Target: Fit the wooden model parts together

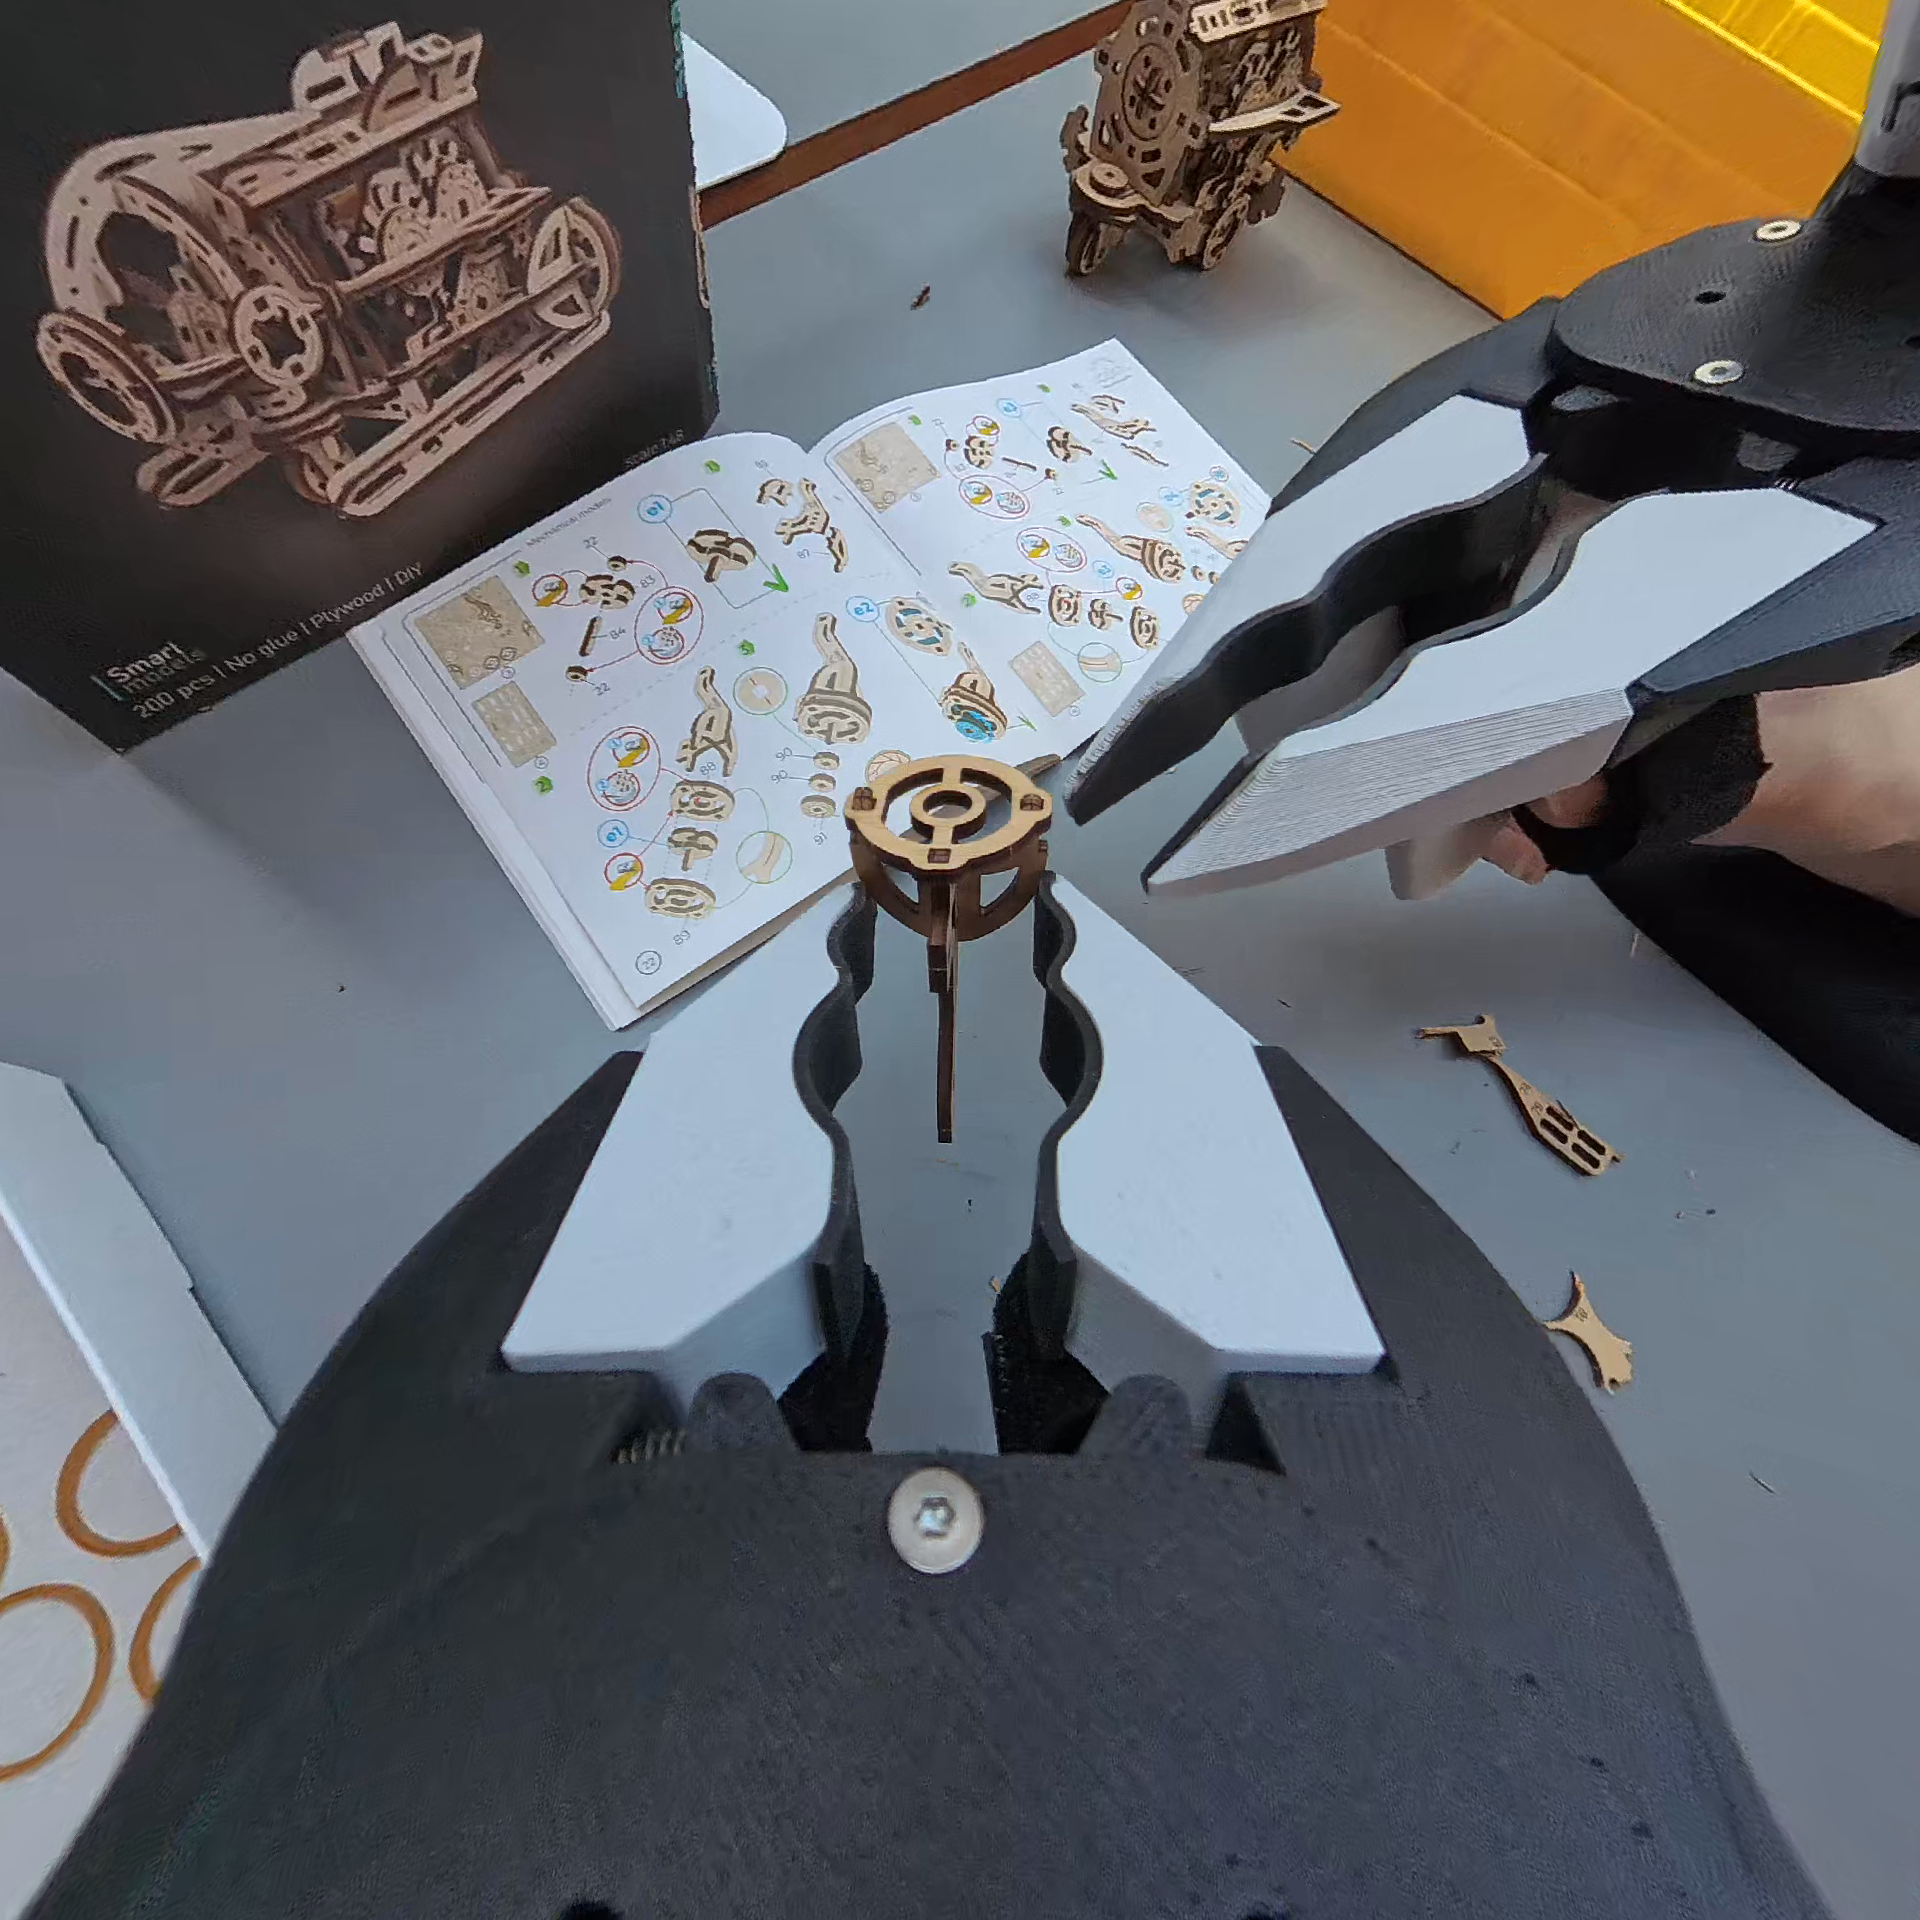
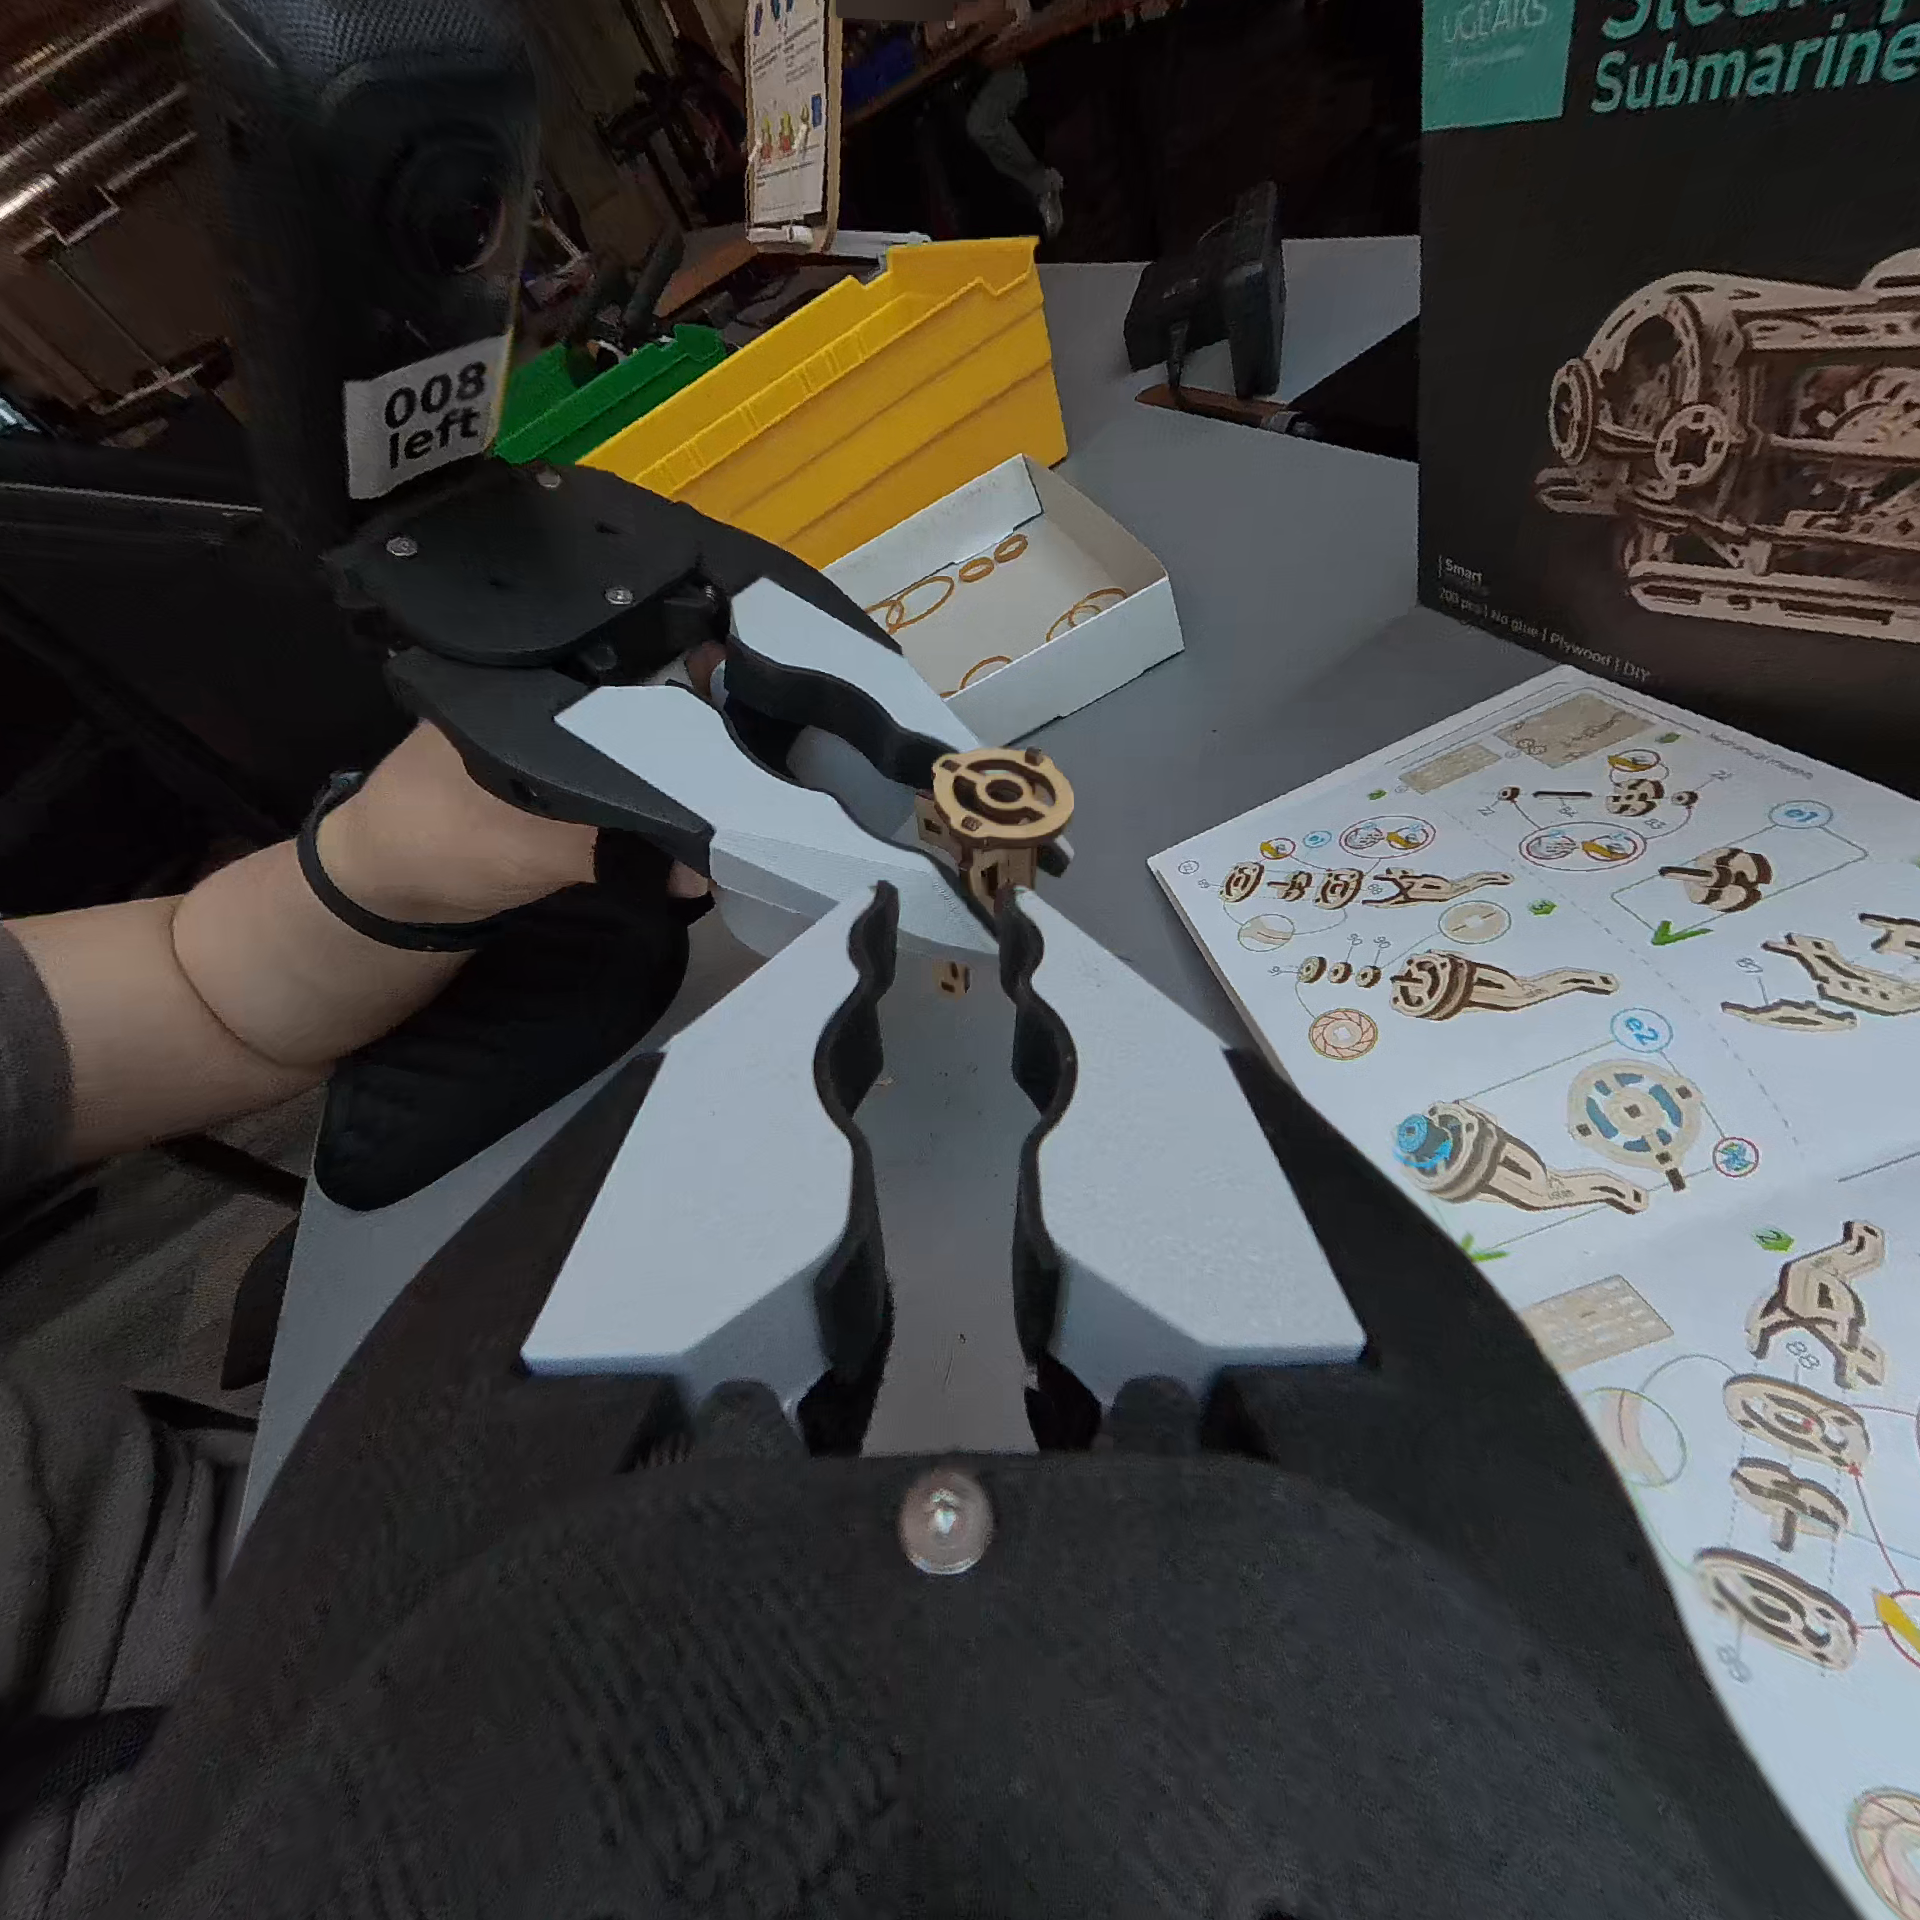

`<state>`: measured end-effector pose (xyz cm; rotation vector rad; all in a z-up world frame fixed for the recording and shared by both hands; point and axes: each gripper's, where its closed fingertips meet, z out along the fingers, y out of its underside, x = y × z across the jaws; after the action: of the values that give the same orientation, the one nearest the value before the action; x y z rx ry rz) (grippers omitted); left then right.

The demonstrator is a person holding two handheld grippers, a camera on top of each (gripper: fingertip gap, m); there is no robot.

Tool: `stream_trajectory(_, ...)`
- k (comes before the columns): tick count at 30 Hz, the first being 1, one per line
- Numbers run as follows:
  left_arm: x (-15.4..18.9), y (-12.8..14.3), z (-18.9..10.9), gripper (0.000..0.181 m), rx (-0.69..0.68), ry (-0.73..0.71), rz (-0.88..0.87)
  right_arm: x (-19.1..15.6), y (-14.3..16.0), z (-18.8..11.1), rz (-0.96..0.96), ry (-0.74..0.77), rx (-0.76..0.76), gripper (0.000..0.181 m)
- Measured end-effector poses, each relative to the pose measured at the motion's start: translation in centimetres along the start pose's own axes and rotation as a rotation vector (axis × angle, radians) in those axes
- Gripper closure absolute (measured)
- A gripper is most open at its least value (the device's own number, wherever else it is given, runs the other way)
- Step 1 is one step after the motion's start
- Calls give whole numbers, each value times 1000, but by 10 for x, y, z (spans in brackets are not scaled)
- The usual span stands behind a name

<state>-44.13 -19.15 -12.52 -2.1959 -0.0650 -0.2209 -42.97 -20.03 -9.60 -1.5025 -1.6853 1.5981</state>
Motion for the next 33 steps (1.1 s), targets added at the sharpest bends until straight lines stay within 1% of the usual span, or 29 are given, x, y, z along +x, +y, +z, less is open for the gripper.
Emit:
stream_trajectory(3, -5, -2, -2, 152, 5, -85, 42, -1, 3, 2, 84, -16, 15, 163)
stream_trajectory(7, -1, -6, -4, 152, 19, -127, 81, 1, -5, 4, 163, -23, 90, 164)
stream_trajectory(10, 0, -8, -5, 152, 26, -155, 109, 0, -8, 5, 211, -44, 122, 173)
stream_trajectory(12, -1, -9, -7, 152, 26, -183, 134, 0, -9, 6, 227, -43, 139, 175)
stream_trajectory(17, 1, -15, -11, 152, 46, -207, 135, -2, -15, 4, 181, -10, 186, 177)
stream_trajectory(21, 0, -15, -12, 152, 38, -221, 111, 0, -17, 6, 95, 68, 200, 176)
stream_trajectory(25, -1, -15, -13, 152, 33, -268, 154, 0, -17, 6, 103, 83, 211, 179)
stream_trajectory(26, 1, -15, -12, 152, 31, -261, 160, 3, -17, 4, 109, 93, 216, 180)
stream_trajectory(28, 10, -16, -11, 151, 35, -201, 150, 7, -22, -4, 122, 85, 245, 180)
stream_trajectory(30, 20, -16, -10, 141, 37, -122, 117, 9, -27, -13, 127, 54, 271, 180)
stream_trajectory(32, 30, -17, -11, 133, 50, -15, 73, 5, -31, -21, 117, -21, 286, 180)
stream_trajectory(33, 35, -19, -13, 129, 62, 44, 43, 6, -31, -25, 111, -30, 284, 180)
